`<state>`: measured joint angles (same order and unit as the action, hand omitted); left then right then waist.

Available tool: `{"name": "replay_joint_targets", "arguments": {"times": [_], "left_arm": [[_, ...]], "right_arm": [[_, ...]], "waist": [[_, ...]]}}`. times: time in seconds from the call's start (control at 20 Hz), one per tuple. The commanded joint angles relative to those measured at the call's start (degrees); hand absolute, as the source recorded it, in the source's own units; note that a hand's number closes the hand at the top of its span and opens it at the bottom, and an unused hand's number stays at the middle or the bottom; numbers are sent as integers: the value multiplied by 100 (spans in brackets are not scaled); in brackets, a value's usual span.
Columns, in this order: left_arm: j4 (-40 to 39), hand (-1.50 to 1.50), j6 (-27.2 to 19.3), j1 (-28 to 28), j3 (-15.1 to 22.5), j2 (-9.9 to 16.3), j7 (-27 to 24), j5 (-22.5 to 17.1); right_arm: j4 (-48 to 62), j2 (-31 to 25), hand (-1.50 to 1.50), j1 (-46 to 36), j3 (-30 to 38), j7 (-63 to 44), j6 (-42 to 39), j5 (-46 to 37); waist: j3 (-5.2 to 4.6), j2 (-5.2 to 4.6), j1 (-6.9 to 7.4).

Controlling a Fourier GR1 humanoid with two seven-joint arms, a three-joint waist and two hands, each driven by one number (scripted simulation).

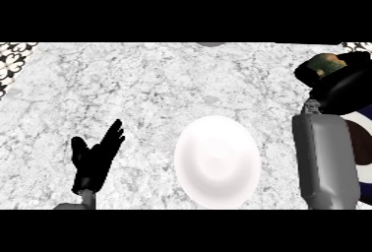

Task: Pick the squash from the plate and place it in the plate

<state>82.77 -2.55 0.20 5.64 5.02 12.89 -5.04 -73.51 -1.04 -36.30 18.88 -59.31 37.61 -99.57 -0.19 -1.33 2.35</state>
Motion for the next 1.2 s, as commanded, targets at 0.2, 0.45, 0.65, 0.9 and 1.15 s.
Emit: {"name": "replay_joint_targets", "arguments": {"times": [0.2,0.45,0.65,0.9,1.15], "left_arm": [[-114,0,15,-173,70,-76,41,28],[-104,0,-35,-152,-26,-62,127,-20],[-178,0,82,74,-22,-4,-147,-9],[125,0,53,262,-57,81,0,-23],[-142,0,28,79,-158,66,-140,9]], "right_arm": [[26,101,150,48,687,-1779,1577,-1835],[38,103,150,377,1276,-2124,1783,-2519],[-222,103,150,777,1690,-2211,2118,-2697],[-133,104,150,1136,2192,-1875,2861,-2423],[92,102,150,1000,2719,-1375,3288,-2156]], "waist": [[22,-4,72],[28,41,14],[28,71,-60],[35,108,-96],[27,108,-171]]}}
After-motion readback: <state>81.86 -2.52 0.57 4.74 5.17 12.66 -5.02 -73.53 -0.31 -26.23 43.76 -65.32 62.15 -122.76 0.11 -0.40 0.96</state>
